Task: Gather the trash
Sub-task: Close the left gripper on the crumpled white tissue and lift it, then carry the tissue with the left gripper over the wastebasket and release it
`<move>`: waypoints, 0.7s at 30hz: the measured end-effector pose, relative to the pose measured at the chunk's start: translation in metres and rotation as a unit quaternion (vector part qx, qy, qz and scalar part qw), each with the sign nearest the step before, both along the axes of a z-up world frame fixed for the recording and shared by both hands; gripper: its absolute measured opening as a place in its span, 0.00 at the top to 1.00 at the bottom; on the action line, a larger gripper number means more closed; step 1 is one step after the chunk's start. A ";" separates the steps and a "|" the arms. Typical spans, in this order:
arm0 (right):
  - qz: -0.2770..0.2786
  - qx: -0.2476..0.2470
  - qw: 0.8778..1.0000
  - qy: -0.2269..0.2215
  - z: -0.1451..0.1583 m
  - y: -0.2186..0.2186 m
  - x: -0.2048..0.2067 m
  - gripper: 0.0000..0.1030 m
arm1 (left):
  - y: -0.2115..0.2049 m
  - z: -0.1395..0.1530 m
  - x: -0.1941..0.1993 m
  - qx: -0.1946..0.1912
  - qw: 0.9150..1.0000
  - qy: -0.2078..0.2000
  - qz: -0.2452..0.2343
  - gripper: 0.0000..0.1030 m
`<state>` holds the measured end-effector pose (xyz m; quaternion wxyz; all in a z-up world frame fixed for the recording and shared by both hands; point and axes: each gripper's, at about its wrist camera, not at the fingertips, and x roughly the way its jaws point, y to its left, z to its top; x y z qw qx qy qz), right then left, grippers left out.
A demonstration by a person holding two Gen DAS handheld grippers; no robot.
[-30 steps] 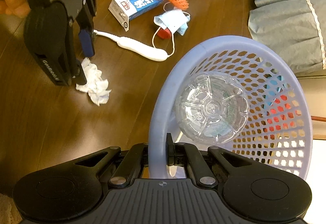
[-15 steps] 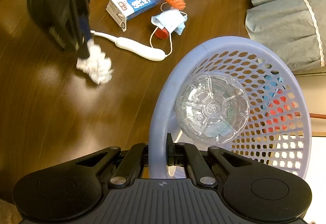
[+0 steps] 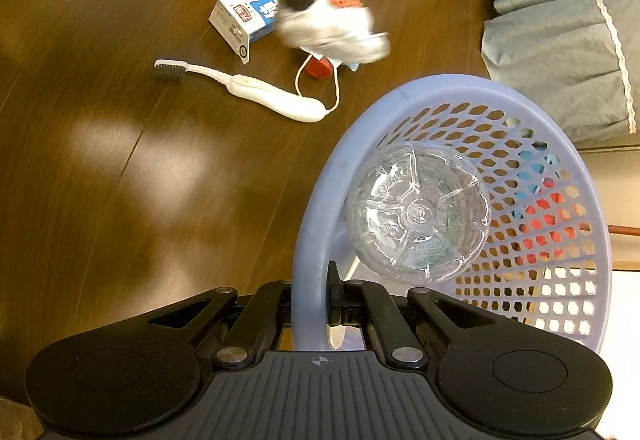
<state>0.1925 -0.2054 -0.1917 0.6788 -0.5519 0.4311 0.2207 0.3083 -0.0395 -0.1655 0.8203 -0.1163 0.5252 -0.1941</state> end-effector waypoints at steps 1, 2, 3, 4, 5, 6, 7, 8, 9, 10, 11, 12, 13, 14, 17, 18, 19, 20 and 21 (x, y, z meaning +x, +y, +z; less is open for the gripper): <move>0.001 0.000 1.000 0.000 0.000 0.000 0.000 1.00 | -0.003 0.003 0.002 -0.002 1.000 -0.005 -0.001 0.89; 0.001 -0.001 1.000 0.000 0.000 0.001 0.001 1.00 | -0.002 0.008 0.003 -0.003 1.000 -0.008 -0.001 0.89; 0.001 -0.001 1.000 0.000 0.001 0.001 0.001 1.00 | -0.003 0.012 0.005 -0.004 1.000 -0.011 -0.001 0.89; 0.000 0.000 1.000 0.000 0.001 0.001 0.001 1.00 | -0.004 0.014 0.006 -0.006 1.000 -0.016 -0.001 0.89; 0.001 -0.001 1.000 0.000 0.001 0.001 0.001 1.00 | -0.003 0.018 0.007 -0.008 1.000 -0.020 -0.002 0.89; 0.001 0.000 1.000 0.000 0.001 0.001 0.001 1.00 | -0.003 0.022 0.007 -0.010 1.000 -0.022 -0.001 0.89; 0.000 0.000 1.000 0.000 0.001 0.001 0.002 1.00 | -0.003 0.025 0.009 -0.013 1.000 -0.025 0.000 0.89; 0.000 0.001 1.000 0.000 0.001 0.001 0.003 1.00 | -0.004 0.028 0.010 -0.015 0.999 -0.028 0.000 0.89; 0.000 0.001 1.000 0.000 0.001 0.001 0.003 1.00 | -0.004 0.033 0.012 -0.019 0.999 -0.030 0.000 0.89; 0.000 0.001 1.000 0.000 0.001 0.001 0.003 1.00 | -0.005 0.038 0.011 -0.023 0.999 -0.030 0.000 0.89; 0.001 0.001 1.000 0.000 0.001 0.001 0.003 1.00 | -0.006 0.040 0.012 -0.025 0.999 -0.031 -0.001 0.89; 0.001 0.001 1.000 0.000 0.002 0.002 0.003 1.00 | -0.008 0.042 0.014 -0.026 0.999 -0.033 -0.002 0.89; 0.001 0.000 1.000 0.000 0.002 0.002 0.004 1.00 | -0.011 0.046 0.014 -0.028 0.999 -0.035 -0.003 0.89; 0.001 0.000 1.000 0.000 0.002 0.002 0.004 1.00 | -0.013 0.048 0.015 -0.030 0.999 -0.037 -0.005 0.89; 0.001 0.000 1.000 0.000 0.002 0.003 0.004 1.00 | -0.022 0.053 0.017 -0.029 0.999 -0.041 -0.010 0.89; 0.001 0.000 1.000 0.000 0.002 0.003 0.004 1.00 | -0.025 0.054 0.017 -0.030 0.999 -0.043 -0.013 0.89; 0.001 0.000 1.000 0.000 0.003 0.003 0.004 1.00 | -0.029 0.056 0.018 -0.030 0.998 -0.044 -0.016 0.89; 0.000 0.000 1.000 0.000 0.003 0.004 0.004 1.00 | -0.032 0.058 0.018 -0.030 0.998 -0.045 -0.018 0.89; 0.000 0.001 1.000 0.000 0.003 0.004 0.003 1.00 | -0.036 0.060 0.018 -0.030 0.998 -0.046 -0.021 0.89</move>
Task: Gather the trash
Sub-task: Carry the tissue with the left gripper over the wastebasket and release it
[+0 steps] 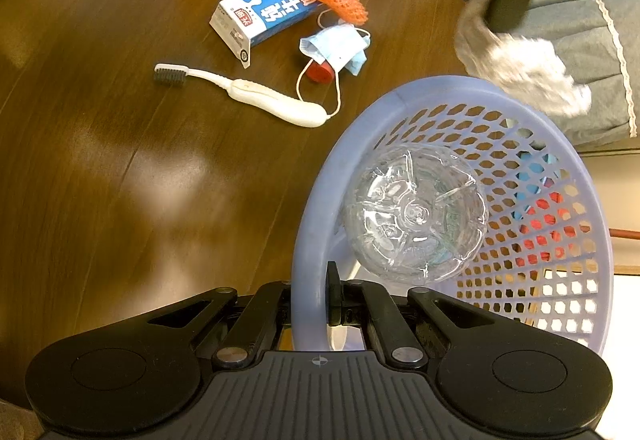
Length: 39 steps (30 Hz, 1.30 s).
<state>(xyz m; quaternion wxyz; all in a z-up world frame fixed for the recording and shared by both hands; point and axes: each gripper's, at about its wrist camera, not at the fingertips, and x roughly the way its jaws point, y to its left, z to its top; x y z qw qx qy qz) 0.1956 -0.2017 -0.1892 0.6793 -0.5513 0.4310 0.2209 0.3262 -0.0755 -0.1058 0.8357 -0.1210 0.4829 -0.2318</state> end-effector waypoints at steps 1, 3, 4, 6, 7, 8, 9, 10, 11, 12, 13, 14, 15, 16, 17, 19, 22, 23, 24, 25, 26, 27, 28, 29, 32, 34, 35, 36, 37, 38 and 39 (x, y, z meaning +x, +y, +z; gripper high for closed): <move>0.000 0.000 1.000 0.000 0.000 0.000 0.000 1.00 | -0.004 0.001 0.001 0.001 1.000 0.000 -0.004 0.89; -0.001 0.001 1.000 0.000 -0.001 0.000 -0.002 1.00 | -0.011 0.002 0.002 0.000 1.000 0.000 -0.010 0.89; -0.001 0.001 1.000 0.000 -0.001 0.000 -0.002 1.00 | -0.015 0.002 0.002 -0.001 1.000 0.001 -0.016 0.89; -0.003 0.002 1.000 0.000 -0.001 0.000 -0.002 1.00 | -0.023 0.002 0.004 0.000 1.000 0.002 -0.025 0.89; -0.003 0.002 1.000 0.000 -0.001 0.000 -0.002 1.00 | -0.028 0.002 0.004 0.000 1.000 0.003 -0.029 0.89; -0.003 0.003 1.000 0.000 -0.002 0.000 -0.003 1.00 | -0.032 0.001 0.005 0.001 0.999 0.003 -0.033 0.89; -0.004 0.004 1.000 0.000 -0.001 -0.001 -0.002 1.00 | -0.036 0.002 0.006 0.002 0.999 0.002 -0.038 0.89; -0.004 0.004 1.000 0.000 -0.001 -0.001 -0.002 1.00 | -0.040 0.001 0.007 0.003 0.999 0.002 -0.041 0.89; -0.004 0.004 1.000 0.000 -0.001 -0.001 -0.003 1.00 | -0.044 0.001 0.008 0.004 0.999 0.001 -0.045 0.89; -0.004 0.005 1.000 0.000 -0.001 -0.001 -0.003 1.00 | -0.048 0.001 0.009 0.006 0.999 0.000 -0.049 0.89; -0.004 0.005 1.000 0.000 -0.001 -0.001 -0.003 1.00 | -0.052 0.001 0.010 0.007 0.999 -0.001 -0.052 0.89; -0.005 0.006 1.000 0.000 -0.001 -0.002 -0.003 1.00 | -0.055 0.001 0.011 0.008 0.998 -0.002 -0.055 0.89; -0.005 0.006 1.000 0.000 -0.001 -0.002 -0.002 1.00 | -0.059 0.001 0.012 0.009 0.998 -0.003 -0.057 0.89; -0.005 0.007 1.000 0.000 -0.001 -0.002 -0.002 1.00 | -0.063 0.001 0.014 0.010 0.998 -0.005 -0.060 0.89; -0.006 0.008 1.000 0.000 0.000 -0.002 -0.002 1.00 | -0.068 0.002 0.015 0.011 0.998 -0.008 -0.063 0.89; -0.008 0.009 1.000 0.000 0.000 -0.003 -0.001 1.00 | -0.077 0.002 0.019 0.007 0.998 -0.011 -0.069 0.88; -0.009 0.011 1.000 0.000 0.000 -0.003 -0.001 1.00 | -0.090 -0.002 0.027 0.003 0.996 -0.008 -0.084 0.74; -0.009 0.011 1.000 0.000 0.000 -0.003 -0.001 1.00 | -0.092 -0.003 0.028 0.004 0.997 -0.010 -0.082 0.71; -0.010 0.012 1.000 0.000 0.001 -0.003 -0.001 1.00 | -0.093 -0.004 0.028 0.007 0.997 -0.013 -0.081 0.71; -0.011 0.012 1.000 0.000 0.001 -0.004 -0.001 1.00 | -0.094 -0.004 0.027 0.011 0.996 -0.017 -0.082 0.71; -0.011 0.013 1.000 0.000 0.001 -0.004 -0.001 1.00 | -0.094 -0.005 0.027 0.013 0.996 -0.019 -0.082 0.71; -0.011 0.013 1.000 0.000 0.001 -0.004 -0.001 1.00 | -0.093 -0.006 0.026 0.014 0.997 -0.016 -0.080 0.71; -0.012 0.014 1.000 -0.001 0.002 -0.005 -0.001 1.00 | -0.092 -0.008 0.027 0.014 0.997 -0.013 -0.079 0.71; -0.012 0.014 1.000 -0.001 0.002 -0.005 -0.001 1.00 | -0.090 -0.009 0.027 0.016 0.997 -0.012 -0.078 0.71; -0.013 0.015 1.000 -0.001 0.002 -0.005 -0.001 1.00 | -0.087 -0.013 0.028 0.019 0.997 -0.008 -0.072 0.71; -0.014 0.016 1.000 -0.001 0.002 -0.004 0.000 1.00 | -0.084 -0.014 0.028 0.023 0.997 -0.008 -0.070 0.71; -0.014 0.016 1.000 -0.001 0.002 -0.005 0.000 1.00 | -0.083 -0.014 0.027 0.024 0.997 -0.008 -0.068 0.71; -0.014 0.016 1.000 -0.001 0.002 -0.005 0.000 1.00 | -0.081 -0.015 0.027 0.024 0.998 -0.007 -0.065 0.71; -0.014 0.016 1.000 -0.001 0.002 -0.005 0.000 1.00 | -0.078 -0.015 0.027 0.024 0.998 -0.007 -0.063 0.71; -0.015 0.017 1.000 -0.001 0.002 -0.005 0.000 1.00 | -0.075 -0.015 0.026 0.025 0.998 -0.008 -0.060 0.71; -0.014 0.016 1.000 -0.001 0.002 -0.005 0.000 1.00 | -0.071 -0.015 0.026 0.026 0.998 -0.007 -0.054 0.71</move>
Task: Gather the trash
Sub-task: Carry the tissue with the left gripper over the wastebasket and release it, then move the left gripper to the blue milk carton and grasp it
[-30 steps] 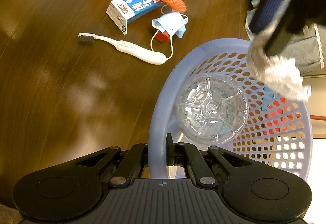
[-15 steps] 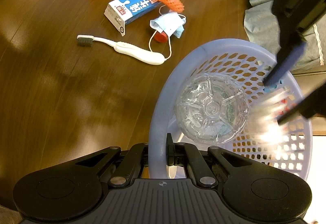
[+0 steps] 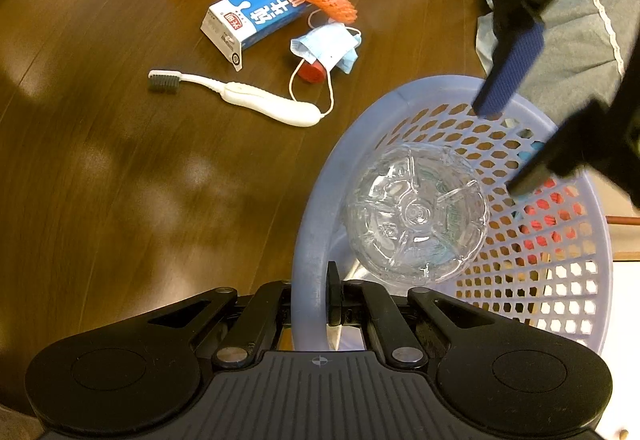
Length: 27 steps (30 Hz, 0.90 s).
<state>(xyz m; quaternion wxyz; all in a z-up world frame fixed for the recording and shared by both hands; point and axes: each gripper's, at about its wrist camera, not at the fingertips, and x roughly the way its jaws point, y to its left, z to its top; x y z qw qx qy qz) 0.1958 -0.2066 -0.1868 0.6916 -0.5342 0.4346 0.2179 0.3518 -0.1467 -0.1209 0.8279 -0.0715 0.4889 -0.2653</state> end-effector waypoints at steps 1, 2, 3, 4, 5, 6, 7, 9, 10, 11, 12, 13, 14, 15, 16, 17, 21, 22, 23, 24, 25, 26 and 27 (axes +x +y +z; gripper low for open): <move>0.000 0.000 1.000 0.000 0.000 0.000 0.000 1.00 | 0.006 0.000 0.000 -0.002 1.000 0.003 0.008 0.70; 0.000 0.000 1.000 0.000 0.000 0.000 0.000 1.00 | 0.013 -0.001 0.000 -0.003 1.000 0.004 0.017 0.70; -0.001 0.000 1.000 0.000 0.000 0.000 0.000 1.00 | 0.020 -0.001 0.000 -0.001 1.000 0.004 0.026 0.70; -0.001 0.000 1.000 0.000 0.000 0.000 0.000 1.00 | 0.028 -0.001 0.000 0.002 0.999 0.001 0.033 0.70; -0.002 0.000 1.000 0.000 0.000 -0.001 0.001 1.00 | 0.036 -0.002 0.000 0.007 0.999 -0.001 0.043 0.70; -0.003 0.001 1.000 0.000 0.000 -0.001 0.001 1.00 | 0.045 -0.004 0.000 0.012 0.998 -0.002 0.053 0.69; -0.003 0.001 1.000 -0.001 0.001 -0.001 0.001 1.00 | 0.054 -0.006 0.001 0.017 0.998 -0.002 0.064 0.68; -0.004 0.002 1.000 -0.001 0.001 -0.002 0.001 1.00 | 0.071 -0.013 0.000 0.030 0.996 -0.002 0.086 0.68; -0.004 0.002 1.000 -0.001 0.001 -0.002 0.002 1.00 | 0.080 -0.016 0.001 0.036 0.995 -0.002 0.094 0.68; -0.004 0.002 1.000 -0.001 0.001 -0.002 0.002 1.00 | 0.088 -0.019 0.001 0.041 0.994 -0.002 0.100 0.67; -0.004 0.002 1.000 -0.001 0.001 -0.001 0.002 1.00 | 0.095 -0.022 0.001 0.046 0.994 -0.004 0.104 0.66; -0.004 0.002 1.000 -0.001 0.001 -0.001 0.002 1.00 | 0.102 -0.025 0.000 0.050 0.993 -0.005 0.108 0.63; -0.003 0.002 1.000 -0.001 0.001 -0.001 0.002 1.00 | 0.108 -0.030 -0.002 0.050 0.993 -0.004 0.110 0.62; -0.003 0.002 1.000 -0.001 0.001 -0.001 0.003 1.00 | 0.113 -0.034 -0.004 0.052 0.992 -0.003 0.111 0.61; -0.003 0.002 1.000 -0.001 0.001 -0.001 0.003 1.00 | 0.117 -0.039 -0.007 0.062 0.992 -0.003 0.114 0.60; -0.003 0.002 1.000 -0.001 0.001 -0.001 0.003 1.00 | 0.119 -0.045 -0.009 0.071 0.991 -0.004 0.113 0.60; -0.003 0.002 1.000 -0.001 0.002 -0.001 0.003 1.00 | 0.128 -0.074 -0.022 0.091 0.988 0.020 0.120 0.57; -0.003 0.002 1.000 -0.001 0.002 -0.001 0.003 1.00 | 0.130 -0.082 -0.026 0.090 0.988 0.026 0.124 0.54; -0.003 0.002 1.000 -0.001 0.002 -0.001 0.003 1.00 | 0.131 -0.090 -0.028 0.091 0.987 0.032 0.127 0.52; -0.003 0.001 1.000 -0.002 0.002 -0.001 0.003 1.00 | 0.131 -0.097 -0.030 0.092 0.986 0.037 0.132 0.51; -0.003 0.002 1.000 -0.001 0.001 -0.001 0.004 1.00 | 0.131 -0.104 -0.031 0.094 0.985 0.041 0.140 0.51; -0.003 0.001 1.000 -0.002 0.001 -0.001 0.003 1.00 | 0.130 -0.111 -0.031 0.095 0.984 0.045 0.145 0.49; -0.002 0.001 1.000 -0.002 0.001 -0.001 0.003 1.00 | 0.129 -0.117 -0.032 0.098 0.982 0.047 0.152 0.48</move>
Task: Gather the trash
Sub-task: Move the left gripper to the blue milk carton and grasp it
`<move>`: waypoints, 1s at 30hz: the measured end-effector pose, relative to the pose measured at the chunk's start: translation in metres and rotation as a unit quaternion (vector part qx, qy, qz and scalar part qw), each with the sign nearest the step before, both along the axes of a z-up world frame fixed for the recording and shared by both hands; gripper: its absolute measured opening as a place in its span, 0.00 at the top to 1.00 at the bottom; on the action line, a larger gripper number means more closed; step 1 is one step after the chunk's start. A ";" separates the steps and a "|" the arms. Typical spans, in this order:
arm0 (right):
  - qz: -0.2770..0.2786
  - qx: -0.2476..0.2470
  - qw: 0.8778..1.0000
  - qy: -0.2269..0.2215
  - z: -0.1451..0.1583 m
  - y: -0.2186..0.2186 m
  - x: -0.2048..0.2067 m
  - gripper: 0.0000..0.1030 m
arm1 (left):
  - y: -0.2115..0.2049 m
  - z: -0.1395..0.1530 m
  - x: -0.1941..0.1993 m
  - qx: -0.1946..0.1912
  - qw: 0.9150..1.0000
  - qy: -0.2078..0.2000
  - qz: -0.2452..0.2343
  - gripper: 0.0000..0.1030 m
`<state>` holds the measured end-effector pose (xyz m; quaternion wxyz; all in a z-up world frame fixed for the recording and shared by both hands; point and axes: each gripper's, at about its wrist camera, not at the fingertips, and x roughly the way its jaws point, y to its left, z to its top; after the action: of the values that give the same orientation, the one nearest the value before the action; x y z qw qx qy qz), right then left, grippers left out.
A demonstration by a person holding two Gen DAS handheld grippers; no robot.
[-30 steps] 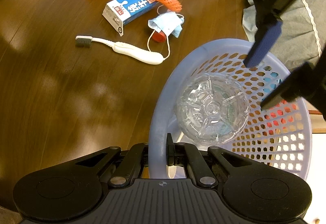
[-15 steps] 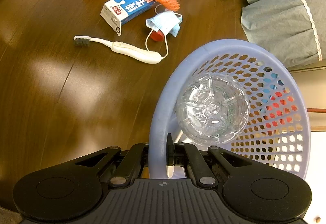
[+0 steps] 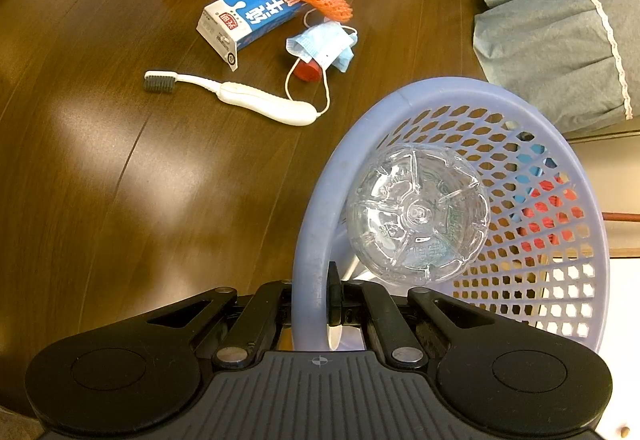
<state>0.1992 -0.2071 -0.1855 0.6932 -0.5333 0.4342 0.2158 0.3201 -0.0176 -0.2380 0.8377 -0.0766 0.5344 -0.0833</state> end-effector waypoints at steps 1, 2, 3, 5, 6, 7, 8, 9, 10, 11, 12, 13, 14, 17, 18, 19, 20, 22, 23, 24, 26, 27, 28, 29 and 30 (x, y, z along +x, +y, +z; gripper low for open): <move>0.000 0.000 1.000 0.000 0.000 0.000 0.000 1.00 | -0.001 -0.007 0.000 0.003 1.000 0.004 0.006 0.48; 0.000 0.000 1.000 0.000 0.000 0.000 0.000 1.00 | -0.001 -0.014 0.002 0.003 1.000 0.010 0.013 0.48; -0.001 0.000 1.000 0.000 0.000 -0.001 0.000 1.00 | -0.002 -0.019 0.005 0.002 1.000 0.015 0.019 0.48; -0.001 0.000 1.000 -0.001 0.000 -0.001 0.000 1.00 | -0.003 -0.028 0.010 0.014 0.999 0.021 0.025 0.46; -0.002 0.000 1.000 -0.001 0.000 -0.002 0.000 1.00 | -0.003 -0.033 0.012 0.019 0.999 0.025 0.030 0.46; -0.002 0.000 1.000 -0.001 0.000 -0.002 0.000 1.00 | -0.002 -0.036 0.015 0.019 0.999 0.024 0.036 0.41; -0.001 0.000 1.000 -0.001 0.000 -0.002 0.000 1.00 | -0.002 -0.039 0.017 0.017 0.999 0.024 0.038 0.34; -0.001 0.000 1.000 -0.001 -0.001 -0.002 -0.001 1.00 | -0.003 -0.040 0.020 0.016 0.999 0.024 0.038 0.33; -0.001 0.000 1.000 -0.001 -0.001 -0.002 0.000 1.00 | -0.005 -0.041 0.023 0.015 0.999 0.025 0.036 0.32; -0.001 0.000 1.000 -0.001 -0.001 -0.002 -0.001 1.00 | -0.007 -0.042 0.026 0.013 0.999 0.027 0.033 0.32; -0.002 0.000 1.000 -0.001 -0.001 -0.002 -0.001 1.00 | -0.009 -0.043 0.029 0.013 0.999 0.029 0.030 0.32; -0.002 0.000 1.000 -0.001 -0.001 -0.002 -0.001 1.00 | -0.011 -0.042 0.031 0.013 0.999 0.029 0.029 0.32; -0.002 0.000 1.000 -0.001 -0.001 -0.002 -0.001 1.00 | -0.012 -0.041 0.033 0.011 0.999 0.027 0.028 0.32; -0.003 0.000 1.000 -0.001 -0.001 -0.003 -0.002 1.00 | -0.014 -0.039 0.039 0.021 0.999 0.026 0.017 0.32; -0.003 0.000 1.000 -0.001 -0.001 -0.003 -0.002 1.00 | -0.016 -0.040 0.040 0.030 0.999 0.027 0.013 0.32; -0.003 -0.001 1.000 -0.001 -0.001 -0.003 -0.002 1.00 | -0.017 -0.041 0.041 0.037 0.999 0.029 0.008 0.33; -0.002 -0.001 1.000 -0.001 -0.001 -0.003 -0.002 1.00 | -0.018 -0.042 0.041 0.042 0.999 0.031 0.003 0.35; -0.001 -0.002 1.000 -0.001 0.000 -0.003 -0.002 1.00 | -0.018 -0.044 0.038 0.054 0.998 0.032 -0.011 0.44; -0.002 -0.002 1.000 -0.001 0.000 -0.003 -0.002 1.00 | -0.018 -0.044 0.036 0.060 0.998 0.031 -0.017 0.48; -0.001 -0.003 1.000 -0.001 0.000 -0.003 -0.002 1.00 | -0.017 -0.045 0.033 0.064 0.997 0.030 -0.025 0.48; -0.001 -0.004 1.000 -0.001 0.000 -0.003 -0.001 1.00 | -0.013 -0.045 0.026 0.070 0.997 0.032 -0.031 0.58; 0.000 -0.005 1.000 -0.001 0.000 -0.003 -0.002 1.00 | -0.013 -0.046 0.025 0.073 0.996 0.033 -0.037 0.58; 0.000 -0.005 1.000 -0.001 0.000 -0.003 -0.002 1.00 | -0.011 -0.046 0.021 0.078 0.995 0.030 -0.046 0.59; 0.001 -0.005 1.000 -0.001 0.000 -0.003 -0.002 1.00 | -0.010 -0.045 0.017 0.088 0.994 0.025 -0.054 0.59; 0.002 -0.006 1.000 -0.001 0.000 -0.002 -0.001 1.00 | -0.010 -0.045 0.013 0.095 0.993 0.021 -0.060 0.59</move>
<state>0.1983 -0.2096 -0.1857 0.6900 -0.5382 0.4341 0.2139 0.3332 -0.0275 -0.2834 0.8232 0.0342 0.5609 -0.0806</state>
